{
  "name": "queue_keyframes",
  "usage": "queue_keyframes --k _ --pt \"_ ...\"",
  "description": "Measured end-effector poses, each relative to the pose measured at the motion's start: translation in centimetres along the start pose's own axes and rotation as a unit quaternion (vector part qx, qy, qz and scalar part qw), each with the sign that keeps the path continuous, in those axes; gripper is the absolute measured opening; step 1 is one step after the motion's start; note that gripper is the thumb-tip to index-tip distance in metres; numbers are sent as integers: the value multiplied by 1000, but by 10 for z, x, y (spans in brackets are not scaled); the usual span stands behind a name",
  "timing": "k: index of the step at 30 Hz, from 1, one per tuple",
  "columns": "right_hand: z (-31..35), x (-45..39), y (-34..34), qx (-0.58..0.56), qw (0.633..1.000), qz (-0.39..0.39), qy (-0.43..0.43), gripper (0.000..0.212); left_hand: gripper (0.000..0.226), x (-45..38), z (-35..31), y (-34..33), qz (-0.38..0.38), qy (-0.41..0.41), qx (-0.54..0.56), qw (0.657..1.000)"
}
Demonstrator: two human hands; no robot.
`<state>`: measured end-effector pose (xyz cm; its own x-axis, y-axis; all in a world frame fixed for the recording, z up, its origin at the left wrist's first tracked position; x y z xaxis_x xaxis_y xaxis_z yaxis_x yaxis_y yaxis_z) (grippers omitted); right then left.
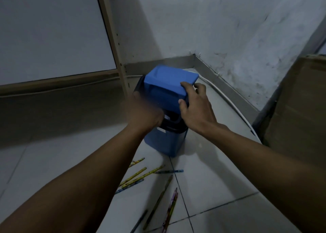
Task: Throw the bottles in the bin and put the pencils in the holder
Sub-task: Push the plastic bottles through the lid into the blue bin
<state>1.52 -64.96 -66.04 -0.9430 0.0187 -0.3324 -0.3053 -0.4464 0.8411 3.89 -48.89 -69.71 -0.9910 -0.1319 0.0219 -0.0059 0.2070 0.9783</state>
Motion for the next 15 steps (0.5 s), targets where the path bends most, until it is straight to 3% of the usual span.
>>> queue_keyframes --k 6,10,15 --pt "5 -2 0 26 1000 13 9 55 48 -8 2 6 38 60 -107 992" --pt "7 -4 -1 35 999 19 22 54 52 -3 11 4 62 137 -16 989" --pt "2 -6 -2 33 999 28 13 54 39 4 12 14 -76 7 128 989"
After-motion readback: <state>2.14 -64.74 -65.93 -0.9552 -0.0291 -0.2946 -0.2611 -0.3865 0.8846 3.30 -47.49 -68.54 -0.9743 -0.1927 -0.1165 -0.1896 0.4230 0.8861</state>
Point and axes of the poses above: each hand's wrist, its own x-axis away from the middle knuckle, its own y-axis out of the back of the hand, z = x × y, the point moved 8 cm from there along -x, towards the middle knuckle, and after that the axes turned 11 degrees about x, right-handed, at the moved point
